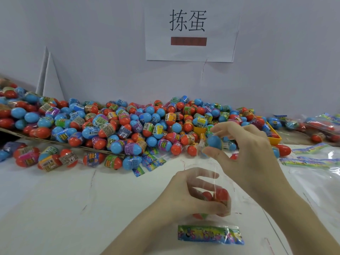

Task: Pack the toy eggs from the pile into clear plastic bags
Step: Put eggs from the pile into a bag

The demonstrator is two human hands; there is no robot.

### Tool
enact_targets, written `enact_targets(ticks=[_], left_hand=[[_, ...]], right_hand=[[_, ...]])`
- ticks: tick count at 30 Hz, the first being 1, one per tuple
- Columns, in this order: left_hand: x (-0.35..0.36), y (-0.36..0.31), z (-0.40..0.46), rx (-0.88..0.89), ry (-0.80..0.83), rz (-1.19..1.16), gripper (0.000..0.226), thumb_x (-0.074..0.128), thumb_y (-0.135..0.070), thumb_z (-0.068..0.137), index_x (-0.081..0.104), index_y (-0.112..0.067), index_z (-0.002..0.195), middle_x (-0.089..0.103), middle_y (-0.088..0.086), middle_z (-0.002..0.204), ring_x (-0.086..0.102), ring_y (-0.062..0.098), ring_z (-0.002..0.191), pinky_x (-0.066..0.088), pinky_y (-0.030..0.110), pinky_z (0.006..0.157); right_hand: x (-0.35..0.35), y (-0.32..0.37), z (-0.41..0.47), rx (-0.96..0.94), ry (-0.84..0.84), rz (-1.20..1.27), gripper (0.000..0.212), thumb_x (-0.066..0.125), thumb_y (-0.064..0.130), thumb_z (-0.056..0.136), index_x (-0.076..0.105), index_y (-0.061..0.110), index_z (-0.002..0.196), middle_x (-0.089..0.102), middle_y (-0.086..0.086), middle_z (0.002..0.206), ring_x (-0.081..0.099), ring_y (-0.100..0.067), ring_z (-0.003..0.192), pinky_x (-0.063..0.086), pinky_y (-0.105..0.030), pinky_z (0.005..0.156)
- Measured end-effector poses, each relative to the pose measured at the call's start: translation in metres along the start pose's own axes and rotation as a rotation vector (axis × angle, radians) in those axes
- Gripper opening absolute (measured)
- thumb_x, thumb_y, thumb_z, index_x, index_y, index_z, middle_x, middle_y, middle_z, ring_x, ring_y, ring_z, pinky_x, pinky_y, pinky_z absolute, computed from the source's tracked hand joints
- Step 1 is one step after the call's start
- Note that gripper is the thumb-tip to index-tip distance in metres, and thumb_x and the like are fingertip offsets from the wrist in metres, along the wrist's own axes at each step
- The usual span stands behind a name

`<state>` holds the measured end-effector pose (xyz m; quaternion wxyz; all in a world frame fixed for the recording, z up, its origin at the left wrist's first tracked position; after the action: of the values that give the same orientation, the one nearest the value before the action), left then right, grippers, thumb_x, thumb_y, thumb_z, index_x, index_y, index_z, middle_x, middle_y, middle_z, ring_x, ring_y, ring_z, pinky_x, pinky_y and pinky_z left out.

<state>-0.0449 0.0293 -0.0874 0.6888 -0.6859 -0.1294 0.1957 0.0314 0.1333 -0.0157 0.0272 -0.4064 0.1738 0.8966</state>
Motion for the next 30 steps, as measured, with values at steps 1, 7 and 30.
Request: enact_targets(ticks=[1, 7, 30], left_hand=[[0.0, 0.0, 0.0, 0.004, -0.001, 0.007, 0.043, 0.082, -0.012, 0.056, 0.064, -0.033, 0.089, 0.074, -0.002, 0.093, 0.065, 0.01, 0.064, 0.05, 0.019, 0.054], [0.001, -0.001, -0.001, 0.02, -0.021, 0.011, 0.039, 0.082, -0.016, 0.062, 0.064, -0.032, 0.093, 0.073, -0.005, 0.091, 0.068, 0.013, 0.074, 0.053, 0.023, 0.062], [-0.002, -0.003, -0.001, 0.05, -0.065, -0.093, 0.012, 0.068, -0.027, 0.076, 0.065, -0.029, 0.088, 0.07, -0.012, 0.08, 0.065, -0.005, 0.077, 0.05, 0.01, 0.067]], right_hand=[[-0.001, 0.001, 0.0, -0.001, 0.034, 0.019, 0.034, 0.074, 0.036, 0.068, 0.066, 0.02, 0.098, 0.062, 0.008, 0.082, 0.048, -0.018, 0.084, 0.024, -0.028, 0.079], [-0.01, 0.002, 0.0, -0.016, 0.157, 0.033, 0.045, 0.034, 0.073, 0.056, 0.056, 0.043, 0.082, 0.056, 0.025, 0.078, 0.039, -0.01, 0.093, 0.009, -0.025, 0.067], [-0.005, -0.009, -0.002, -0.133, 0.478, 0.104, 0.036, 0.026, 0.08, 0.052, 0.049, 0.056, 0.065, 0.05, 0.043, 0.086, 0.019, 0.019, 0.104, 0.01, -0.023, 0.071]])
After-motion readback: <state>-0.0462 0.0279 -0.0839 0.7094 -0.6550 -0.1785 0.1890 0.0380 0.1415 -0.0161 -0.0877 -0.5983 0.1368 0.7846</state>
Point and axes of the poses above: each hand's wrist, its own z-axis towards the middle knuckle, its own x-axis out of the palm, y = z × x, the point moved 1 cm from there along z, towards the middle knuckle
